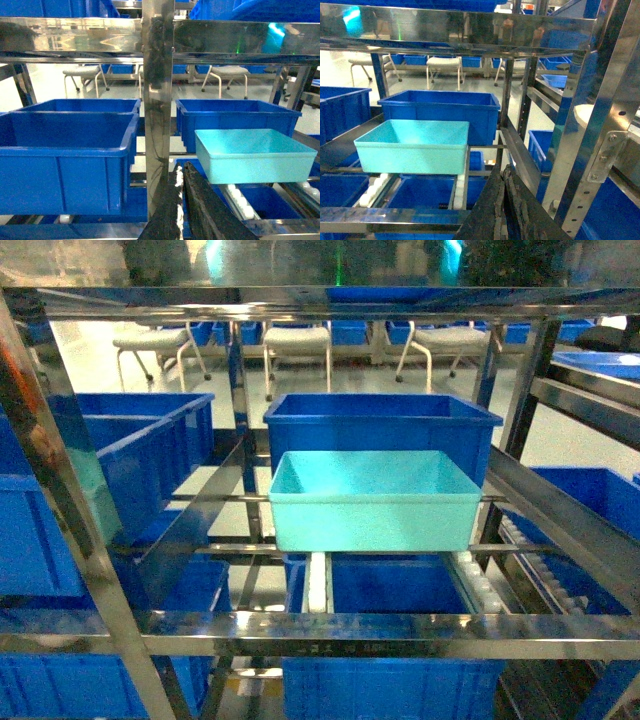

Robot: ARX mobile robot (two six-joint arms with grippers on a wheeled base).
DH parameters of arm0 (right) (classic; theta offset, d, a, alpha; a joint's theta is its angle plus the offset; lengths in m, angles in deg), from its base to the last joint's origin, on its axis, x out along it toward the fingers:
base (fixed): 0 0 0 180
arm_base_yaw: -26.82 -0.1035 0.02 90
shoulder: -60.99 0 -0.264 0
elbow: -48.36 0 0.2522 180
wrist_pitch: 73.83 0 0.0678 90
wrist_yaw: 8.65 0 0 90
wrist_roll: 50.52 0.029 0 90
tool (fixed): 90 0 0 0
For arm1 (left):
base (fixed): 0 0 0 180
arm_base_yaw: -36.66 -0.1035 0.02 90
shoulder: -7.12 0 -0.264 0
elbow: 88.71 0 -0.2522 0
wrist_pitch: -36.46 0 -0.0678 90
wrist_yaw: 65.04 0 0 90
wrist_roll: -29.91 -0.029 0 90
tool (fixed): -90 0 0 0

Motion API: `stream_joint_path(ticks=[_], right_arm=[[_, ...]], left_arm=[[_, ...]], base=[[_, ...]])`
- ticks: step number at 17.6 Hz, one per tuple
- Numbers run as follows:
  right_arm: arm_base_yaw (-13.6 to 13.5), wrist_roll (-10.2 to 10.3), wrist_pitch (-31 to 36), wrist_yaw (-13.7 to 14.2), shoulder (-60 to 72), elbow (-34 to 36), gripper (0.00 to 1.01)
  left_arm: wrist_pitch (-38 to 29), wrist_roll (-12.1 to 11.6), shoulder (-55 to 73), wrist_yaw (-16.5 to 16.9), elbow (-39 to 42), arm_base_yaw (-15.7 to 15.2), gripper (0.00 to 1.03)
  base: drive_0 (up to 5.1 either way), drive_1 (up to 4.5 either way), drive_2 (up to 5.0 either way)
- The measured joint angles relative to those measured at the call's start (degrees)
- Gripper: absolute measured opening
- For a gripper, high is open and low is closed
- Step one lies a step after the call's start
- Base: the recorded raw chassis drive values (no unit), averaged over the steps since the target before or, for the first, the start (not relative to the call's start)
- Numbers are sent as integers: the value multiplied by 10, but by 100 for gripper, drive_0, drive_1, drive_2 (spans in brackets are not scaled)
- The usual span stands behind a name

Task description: Organize blue bins on left shelf correctly

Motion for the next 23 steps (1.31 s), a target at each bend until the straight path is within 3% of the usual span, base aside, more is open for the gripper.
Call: stream_joint_path(ticks=[8,9,10,11,18,19,23], right_arm=[[0,0,-129,0,-131,0,2],[0,0,-138,0,-140,0,2],[0,0,-177,0,-167,0,2],[0,0,-244,-1,-233,0,2],[0,0,-243,0,-240,0,2],[0,0,-243,0,-240,0,4],[0,0,-243,0,-240,0,59]], left_arm=[[119,0,-120,0,0,0,2],[150,0,-142,0,-1,0,2],[227,0,-207,0,0,0,2],[216,0,-217,0,-2,0,2],[222,0,-217,0,0,0,2],[222,0,-217,0,0,0,7],[222,0,-217,0,0,0,62]], base=[[0,0,0],[0,0,0],[0,0,0],[0,0,0],[0,0,0],[0,0,0],[0,0,0]])
